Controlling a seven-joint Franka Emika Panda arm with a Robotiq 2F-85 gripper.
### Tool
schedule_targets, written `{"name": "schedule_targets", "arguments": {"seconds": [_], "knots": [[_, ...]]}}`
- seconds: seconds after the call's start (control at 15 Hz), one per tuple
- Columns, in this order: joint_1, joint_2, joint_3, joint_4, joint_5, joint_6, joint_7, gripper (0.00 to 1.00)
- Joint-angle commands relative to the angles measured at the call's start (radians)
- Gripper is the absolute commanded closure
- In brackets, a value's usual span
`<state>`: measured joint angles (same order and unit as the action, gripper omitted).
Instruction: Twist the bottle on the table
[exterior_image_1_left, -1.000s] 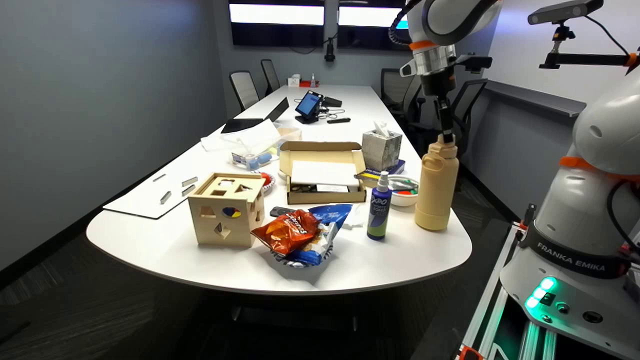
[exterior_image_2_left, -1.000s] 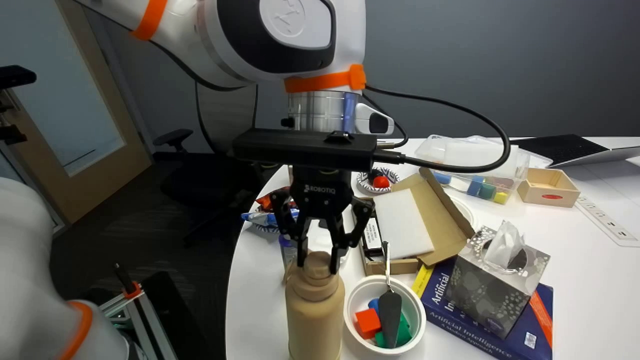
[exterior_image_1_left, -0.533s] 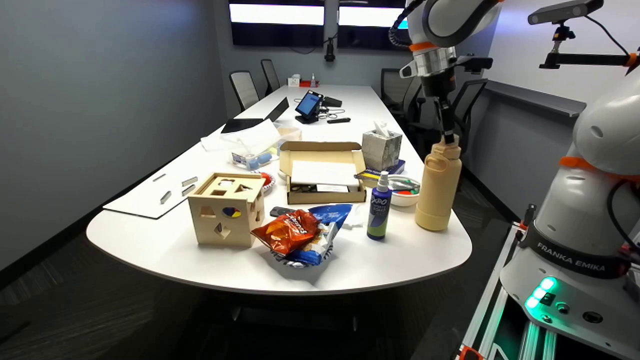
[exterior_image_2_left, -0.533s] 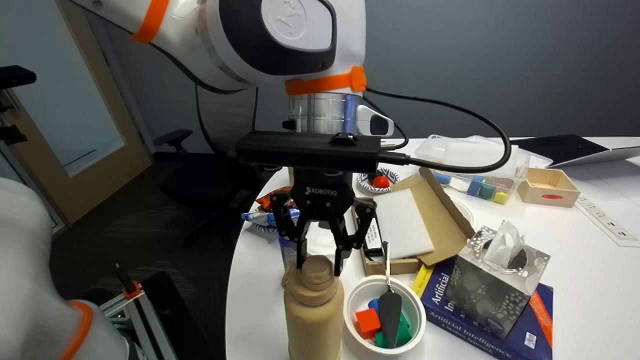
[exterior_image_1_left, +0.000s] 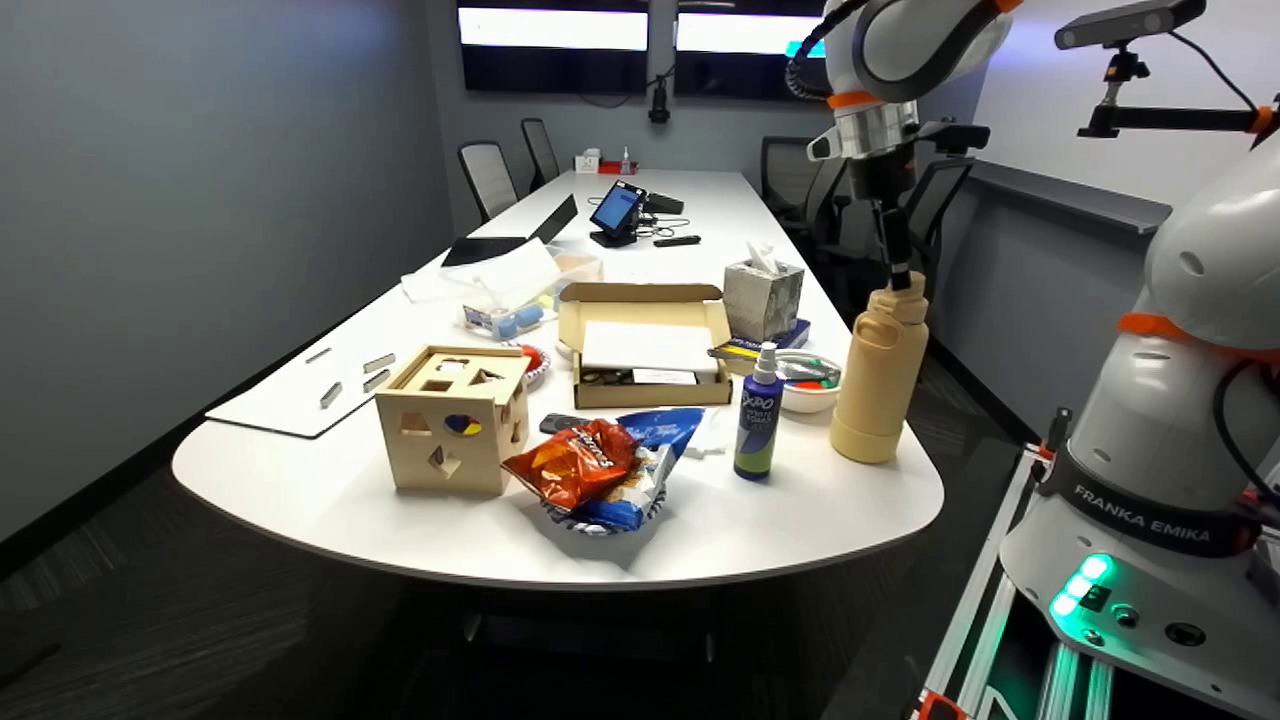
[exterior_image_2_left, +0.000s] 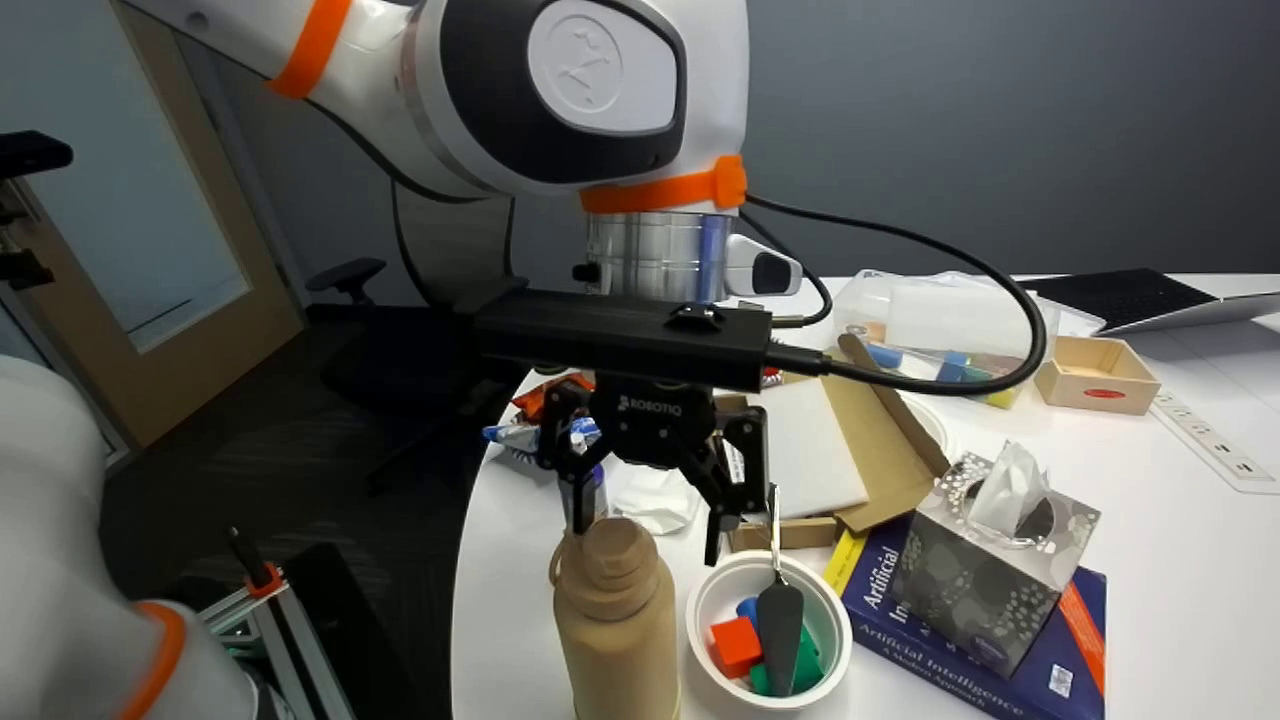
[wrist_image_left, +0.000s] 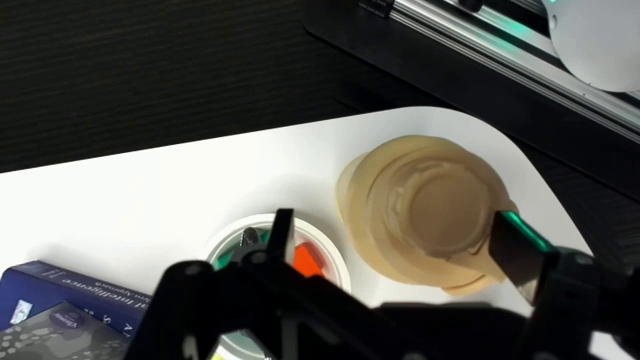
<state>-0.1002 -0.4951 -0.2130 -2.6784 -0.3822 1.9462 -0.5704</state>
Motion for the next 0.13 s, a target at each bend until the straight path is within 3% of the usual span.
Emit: {"name": "schedule_targets", "arguments": {"seconds": [0.0,0.07], "knots": [[-0.009,-0.046,-0.027,-0.009,0.023,0.034,-0.008,0.00],[-0.010,-0.049,-0.031,-0.008,0.023,0.039,-0.007,0.00]]}}
